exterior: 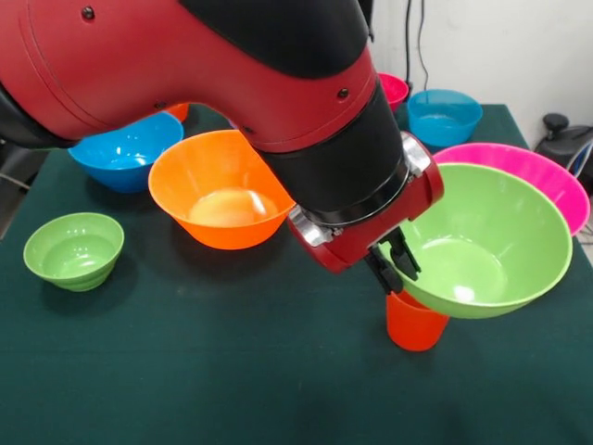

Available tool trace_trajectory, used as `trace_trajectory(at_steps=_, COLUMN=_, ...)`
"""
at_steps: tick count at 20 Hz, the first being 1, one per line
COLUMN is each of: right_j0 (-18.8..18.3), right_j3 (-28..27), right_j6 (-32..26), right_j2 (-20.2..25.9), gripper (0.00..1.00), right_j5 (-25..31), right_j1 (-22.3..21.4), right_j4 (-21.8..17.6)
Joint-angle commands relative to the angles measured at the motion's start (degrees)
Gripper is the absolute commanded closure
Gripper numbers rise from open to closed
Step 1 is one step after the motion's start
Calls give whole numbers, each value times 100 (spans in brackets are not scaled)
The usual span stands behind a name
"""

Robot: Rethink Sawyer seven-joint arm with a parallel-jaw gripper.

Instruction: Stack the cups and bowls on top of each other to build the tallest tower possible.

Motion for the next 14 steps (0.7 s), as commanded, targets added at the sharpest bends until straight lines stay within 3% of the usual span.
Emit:
trace_trajectory(at_steps=1, right_j0=181, right_j3=-337, right_j6=-1943, right_j2=-150, gripper=100, right_j5=667, right_j1=35, right_j4=-287)
trace_trajectory(at_steps=14, right_j0=190, right_j3=-447, right_j6=-2158, right_j2=-184, gripper=100, right_j5=768, right_j1=80, right_j4=-369)
